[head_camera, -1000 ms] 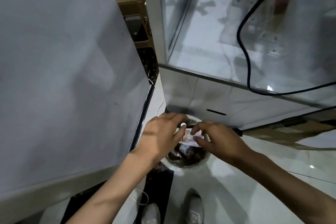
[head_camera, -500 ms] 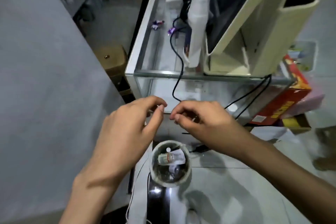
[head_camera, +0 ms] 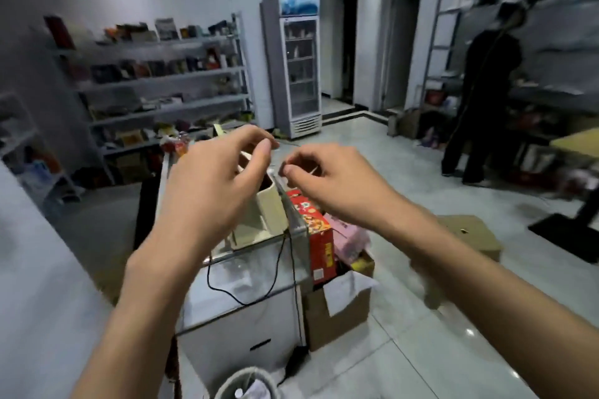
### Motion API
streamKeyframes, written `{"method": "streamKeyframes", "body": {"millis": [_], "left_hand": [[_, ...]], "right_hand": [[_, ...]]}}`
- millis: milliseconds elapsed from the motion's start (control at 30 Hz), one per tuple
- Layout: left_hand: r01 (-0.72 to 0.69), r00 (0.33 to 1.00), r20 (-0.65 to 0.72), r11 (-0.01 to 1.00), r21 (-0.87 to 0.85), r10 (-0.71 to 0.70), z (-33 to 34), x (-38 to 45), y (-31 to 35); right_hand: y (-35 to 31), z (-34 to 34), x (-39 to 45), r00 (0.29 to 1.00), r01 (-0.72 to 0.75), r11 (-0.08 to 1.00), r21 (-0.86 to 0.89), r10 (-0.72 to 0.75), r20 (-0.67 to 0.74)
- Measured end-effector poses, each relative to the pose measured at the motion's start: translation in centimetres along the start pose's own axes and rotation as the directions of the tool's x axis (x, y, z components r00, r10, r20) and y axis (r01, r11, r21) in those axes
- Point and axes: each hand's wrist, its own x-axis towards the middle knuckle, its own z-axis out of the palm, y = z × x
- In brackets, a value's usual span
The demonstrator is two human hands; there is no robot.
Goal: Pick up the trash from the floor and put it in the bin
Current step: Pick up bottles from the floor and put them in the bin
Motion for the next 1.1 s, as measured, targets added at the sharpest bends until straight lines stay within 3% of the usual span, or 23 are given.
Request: {"method": "streamKeyframes", "body": {"millis": [200, 333, 500, 700, 767, 933, 1100], "left_hand": [[-0.255, 0.961, 0.071, 0.956, -0.145, 0.267, 0.1, -2.3, 15.5], [-0.368, 0.911, 0.089, 0.891, -0.267, 0.403, 1.0, -6.2, 26.0], [-0.428, 0.856, 0.166, 0.852, -0.303, 0.489, 3.0, -12.0, 33.7], [-0.451, 0.85, 0.046, 0.771, -0.451, 0.524, 5.7, -14.3, 41.3], [-0.426, 0.858, 0.056, 0.767, -0.48, 0.511, 8.1, -15.2, 43.6], [-0.377, 0.86, 0.147, 0.803, -0.462, 0.488, 15.8, -17.0, 47.7], [-0.313, 0.843, 0.276, 0.839, -0.444, 0.461, 23.3, -17.1, 49.2]], "right_hand": [[-2.4, -15.0, -13.5, 0.958, -0.207, 0.957, -0.201, 0.158, -0.238], [-4.7, -23.5, -26.7, 0.904, -0.38, 0.88, -0.284, 0.289, -0.315], [-7.2, -28.6, -43.4, 0.777, -0.538, 0.836, -0.109, 0.442, -0.449], [-3.4, -31.3, -48.2, 0.567, -0.485, 0.869, 0.101, 0.4, -0.72], [-1.1, -32.5, -47.8, 0.568, -0.483, 0.872, 0.076, 0.378, -0.731], [5.0, -35.4, -47.3, 0.658, -0.567, 0.821, -0.063, 0.406, -0.635], [11.6, -37.2, -48.0, 0.627, -0.666, 0.74, -0.088, 0.493, -0.603]]}}
